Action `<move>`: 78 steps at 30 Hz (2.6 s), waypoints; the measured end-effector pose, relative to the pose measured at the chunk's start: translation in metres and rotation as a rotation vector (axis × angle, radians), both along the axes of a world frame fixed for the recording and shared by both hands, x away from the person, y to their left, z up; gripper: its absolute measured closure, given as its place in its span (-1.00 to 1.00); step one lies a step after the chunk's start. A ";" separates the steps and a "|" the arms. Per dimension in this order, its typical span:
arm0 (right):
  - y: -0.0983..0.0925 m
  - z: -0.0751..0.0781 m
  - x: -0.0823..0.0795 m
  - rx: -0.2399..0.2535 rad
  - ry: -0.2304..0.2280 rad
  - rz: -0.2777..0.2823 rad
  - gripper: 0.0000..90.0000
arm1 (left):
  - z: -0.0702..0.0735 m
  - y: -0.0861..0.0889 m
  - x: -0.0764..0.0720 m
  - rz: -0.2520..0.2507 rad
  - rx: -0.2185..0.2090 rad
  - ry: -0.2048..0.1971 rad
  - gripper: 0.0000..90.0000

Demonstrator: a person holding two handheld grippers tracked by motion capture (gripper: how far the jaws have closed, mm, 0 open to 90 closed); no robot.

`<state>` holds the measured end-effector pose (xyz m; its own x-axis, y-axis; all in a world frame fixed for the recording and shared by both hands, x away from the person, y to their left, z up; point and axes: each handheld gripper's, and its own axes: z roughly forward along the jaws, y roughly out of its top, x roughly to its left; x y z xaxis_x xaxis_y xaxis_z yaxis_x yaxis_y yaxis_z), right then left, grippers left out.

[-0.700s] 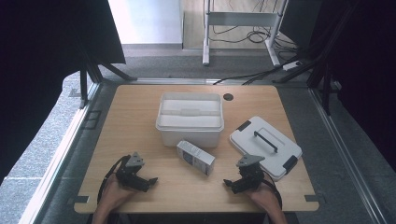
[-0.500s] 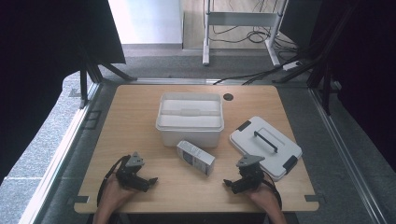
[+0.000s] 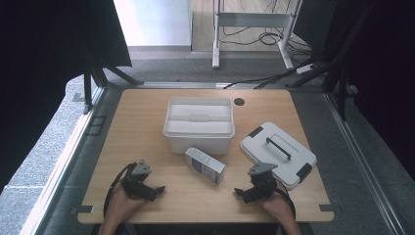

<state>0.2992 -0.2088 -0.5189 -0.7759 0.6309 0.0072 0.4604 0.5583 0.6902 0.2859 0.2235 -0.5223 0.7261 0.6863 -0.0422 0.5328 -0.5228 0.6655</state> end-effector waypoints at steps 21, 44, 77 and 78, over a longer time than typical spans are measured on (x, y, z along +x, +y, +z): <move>0.020 0.038 0.005 -0.019 0.088 0.075 -0.90 | 0.000 0.000 0.000 0.001 0.000 0.000 -1.00; 0.123 0.084 0.045 -0.219 0.147 0.238 -0.59 | 0.000 0.000 0.000 0.000 0.001 -0.001 -1.00; 0.108 0.083 0.001 -0.321 0.170 0.340 0.23 | 0.000 0.000 0.000 0.001 0.004 0.000 -1.00; 0.105 0.082 -0.003 -0.320 0.169 0.339 0.23 | 0.000 0.000 0.000 0.001 0.004 0.001 -1.00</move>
<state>0.2958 -0.1040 -0.4372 -0.9425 0.3343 -0.0021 0.3069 0.8677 0.3911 0.2862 0.2235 -0.5220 0.7255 0.6870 -0.0402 0.5337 -0.5248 0.6632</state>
